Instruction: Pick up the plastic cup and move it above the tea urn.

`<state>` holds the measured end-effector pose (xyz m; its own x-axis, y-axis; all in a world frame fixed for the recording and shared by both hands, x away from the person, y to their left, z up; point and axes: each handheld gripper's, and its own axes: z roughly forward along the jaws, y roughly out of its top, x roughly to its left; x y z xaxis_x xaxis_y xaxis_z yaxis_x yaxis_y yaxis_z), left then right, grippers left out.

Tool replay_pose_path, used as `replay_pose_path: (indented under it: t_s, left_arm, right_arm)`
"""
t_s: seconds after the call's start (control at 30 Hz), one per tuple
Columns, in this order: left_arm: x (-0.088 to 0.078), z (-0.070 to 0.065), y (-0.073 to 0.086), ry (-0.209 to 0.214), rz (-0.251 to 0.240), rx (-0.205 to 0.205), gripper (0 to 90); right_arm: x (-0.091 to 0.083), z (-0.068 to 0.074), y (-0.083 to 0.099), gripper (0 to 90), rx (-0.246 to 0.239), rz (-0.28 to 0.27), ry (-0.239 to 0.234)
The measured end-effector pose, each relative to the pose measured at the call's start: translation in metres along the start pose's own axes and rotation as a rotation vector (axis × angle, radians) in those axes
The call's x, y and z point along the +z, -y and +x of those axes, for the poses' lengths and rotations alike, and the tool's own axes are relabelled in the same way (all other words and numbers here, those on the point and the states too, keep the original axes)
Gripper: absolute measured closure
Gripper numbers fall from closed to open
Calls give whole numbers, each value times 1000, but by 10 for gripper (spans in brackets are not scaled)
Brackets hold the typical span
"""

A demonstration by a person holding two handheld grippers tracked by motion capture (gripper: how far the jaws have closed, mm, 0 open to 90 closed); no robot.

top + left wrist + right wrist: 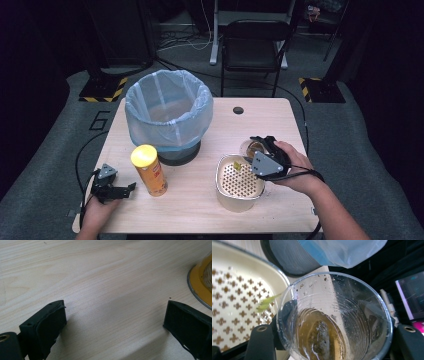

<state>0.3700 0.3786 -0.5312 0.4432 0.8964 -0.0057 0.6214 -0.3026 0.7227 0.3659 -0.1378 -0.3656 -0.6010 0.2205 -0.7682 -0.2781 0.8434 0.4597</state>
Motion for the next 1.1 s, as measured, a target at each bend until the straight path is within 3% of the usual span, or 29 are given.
replay_pose_path:
  t_s: [0.03,0.2,0.23,0.27,0.33,0.4,0.47,0.5,0.53,0.57,0.6,0.67,0.7,0.73,0.77,0.8,0.83,0.87,0.9,0.93,1.03,1.1]
  left_arm:
    - [0,0,0,1,1,0,41]
    - [0,0,0,1,2,0,41]
    - [0,0,0,1,2,0,41]
    - [0,0,0,1,1,0,41]
    - [0,0,0,1,2,0,41]
    - [0,0,0,1,2,0,41]
    - [0,0,0,1,2,0,41]
    - [0,0,0,1,2,0,41]
    - [0,0,0,1,2,0,41]
    - [0,0,0,1,2,1,41]
    - [0,0,0,1,2,1,41]
    - [0,0,0,1,2,1,41]
    - [0,0,0,1,2,0,41]
    - [0,0,0,1,2,0,41]
    - [0,0,0,1,2,0,41]
    - [0,0,0,1,1,0,41]
    - [0,0,0,1,2,1,41]
    - [0,0,0,1,2,1,41]
    - [0,0,0,1,1,0,41]
    - [0,0,0,1,1,0,41]
    - [0,0,0,1,2,0,41]
    - [0,0,0,1,2,1,41]
  right_arm:
    - [-1,6,-3,341,-69,20,24]
    - [1,26,-10,357,-307,97,136]
    - [1,26,-10,357,-307,97,136]
    - [3,34,-11,364,-399,126,166]
    - [5,41,-11,371,-474,148,186]
    - [6,45,-11,373,-499,163,194]
    - [8,54,-12,383,-631,186,236]
    - [9,59,-13,387,-729,203,256]
    - [9,59,-13,387,-729,203,256]
    - [11,63,-15,389,-884,225,267]
    - [11,63,-15,389,-884,225,267]
    - [13,71,-14,391,-972,245,313]
    - [14,73,-13,391,-991,249,322]
    - [20,90,-1,393,-759,209,323]
    - [20,90,-1,393,-759,209,323]
    - [21,88,-1,398,-841,192,346]
    - [18,82,-6,399,-1059,259,313]
    - [18,82,-6,399,-1059,259,313]
    - [16,81,-9,399,-1098,270,305]
    - [15,81,-8,402,-1071,259,307]
    - [12,80,-12,403,-1097,258,312]
    - [13,82,-10,403,-1074,237,324]
